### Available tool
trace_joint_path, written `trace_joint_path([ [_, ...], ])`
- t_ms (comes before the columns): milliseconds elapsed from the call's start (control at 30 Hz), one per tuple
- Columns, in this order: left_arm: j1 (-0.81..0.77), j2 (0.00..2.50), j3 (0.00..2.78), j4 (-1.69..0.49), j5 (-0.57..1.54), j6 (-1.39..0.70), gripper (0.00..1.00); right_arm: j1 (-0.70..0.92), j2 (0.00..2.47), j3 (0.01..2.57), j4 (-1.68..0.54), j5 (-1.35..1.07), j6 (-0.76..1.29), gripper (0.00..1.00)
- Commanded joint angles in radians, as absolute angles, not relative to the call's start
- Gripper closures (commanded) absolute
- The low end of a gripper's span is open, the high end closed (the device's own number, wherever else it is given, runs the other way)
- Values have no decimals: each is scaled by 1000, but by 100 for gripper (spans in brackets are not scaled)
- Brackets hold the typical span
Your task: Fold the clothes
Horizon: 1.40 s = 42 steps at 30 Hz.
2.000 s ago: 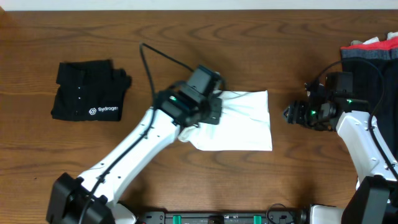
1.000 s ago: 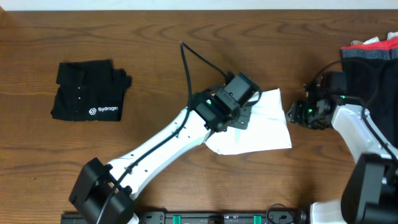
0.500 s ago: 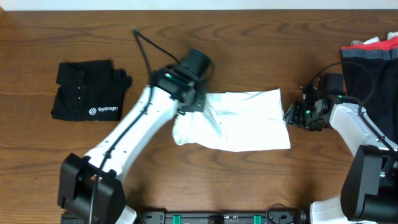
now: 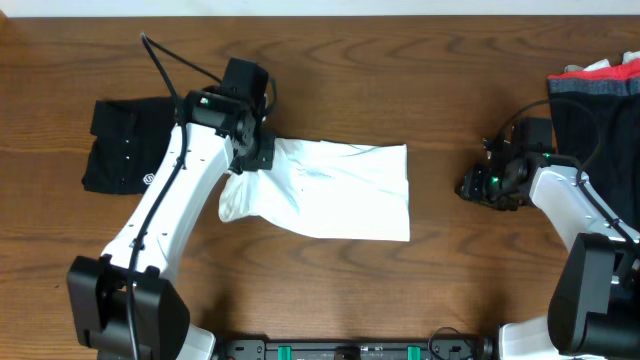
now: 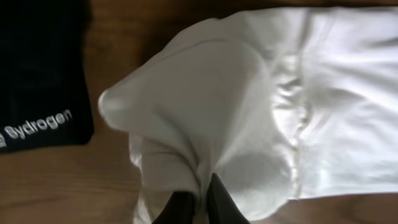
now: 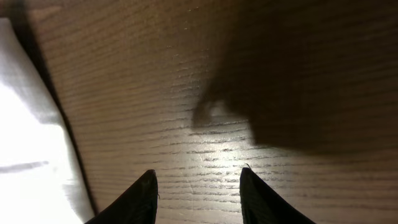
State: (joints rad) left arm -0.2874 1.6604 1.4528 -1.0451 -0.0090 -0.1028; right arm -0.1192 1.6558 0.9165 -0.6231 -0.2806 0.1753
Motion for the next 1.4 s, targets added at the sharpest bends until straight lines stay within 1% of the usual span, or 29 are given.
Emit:
trace_joint_path([
  [0,-332,1620,1569,-1064,-27,-64,94,-124,1652,915,-620,-289,182,58],
  [133,-442,1621,1634,-1062,-27,-83,94,-124,1652,915,-620,-290,182,58],
  [267,-602,1655,1635,-1018,-27,-131,94,-124,1652,915,-620,-296,182,57],
  [467,-797,1833,1635,-962,-27,-171,94,-124,1652,915,-621,-331,178,55],
  [567,-876,1930,1635,-893,-27,-184,92,-124,1652,915,-621,-342,178,55],
  [667,-940,1996,1635,-839,-27,-209,83,-124,1652,915,-622,-342,178,54],
  [700,-957,2008,1635,-824,-27,-208,66,-124,1652,915,-623,-342,178,54],
  [733,-968,2014,1635,-813,-28,-208,47,-124,1652,915,-624,-342,178,53],
  [767,-978,2015,1635,-802,-28,-208,41,-124,1652,915,-624,-342,178,52],
  [867,-993,2004,1658,-803,-34,-208,28,-124,1652,915,-624,-342,178,50],
  [1000,-981,1978,1750,-922,-127,-207,26,-123,1652,915,-629,-343,164,47],
  [1133,-941,1939,1853,-1073,-233,-196,23,-105,1652,915,-631,-368,108,47],
  [1233,-879,1886,1874,-1143,-256,-197,23,-64,1652,915,-616,-459,53,47],
  [1367,-756,1808,1874,-1213,-257,-201,23,39,1651,916,-573,-530,11,47],
])
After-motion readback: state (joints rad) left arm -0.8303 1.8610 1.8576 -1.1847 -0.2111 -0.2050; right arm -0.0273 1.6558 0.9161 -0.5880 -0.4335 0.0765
